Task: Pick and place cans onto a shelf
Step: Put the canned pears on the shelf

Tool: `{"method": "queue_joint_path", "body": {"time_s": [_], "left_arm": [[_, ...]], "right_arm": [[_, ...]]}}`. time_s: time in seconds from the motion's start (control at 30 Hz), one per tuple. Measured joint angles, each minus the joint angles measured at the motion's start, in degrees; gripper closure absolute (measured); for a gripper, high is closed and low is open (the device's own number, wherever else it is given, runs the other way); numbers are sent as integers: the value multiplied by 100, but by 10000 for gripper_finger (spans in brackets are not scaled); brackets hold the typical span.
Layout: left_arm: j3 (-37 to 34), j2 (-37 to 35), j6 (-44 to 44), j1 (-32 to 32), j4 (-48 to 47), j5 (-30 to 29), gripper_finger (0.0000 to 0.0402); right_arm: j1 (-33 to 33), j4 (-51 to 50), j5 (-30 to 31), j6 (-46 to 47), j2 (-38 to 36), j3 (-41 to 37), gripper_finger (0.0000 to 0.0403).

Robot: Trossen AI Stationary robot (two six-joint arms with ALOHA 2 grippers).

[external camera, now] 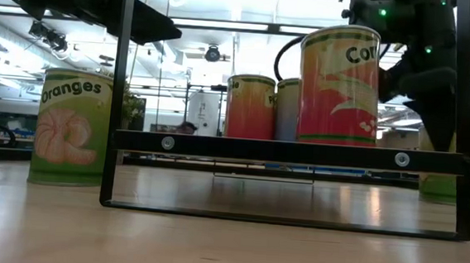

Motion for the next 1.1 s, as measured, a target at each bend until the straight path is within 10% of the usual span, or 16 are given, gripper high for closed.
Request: {"method": "queue_joint_path", "body": {"time_s": [0.37, 1.1], "left_arm": [[0, 0, -2, 2, 9, 2, 157], [0, 1, 4, 0, 52, -14, 157]], "right_arm": [[327, -146, -93, -7, -2, 391, 79], [1218, -741, 748, -158, 432, 2861, 75]]}}
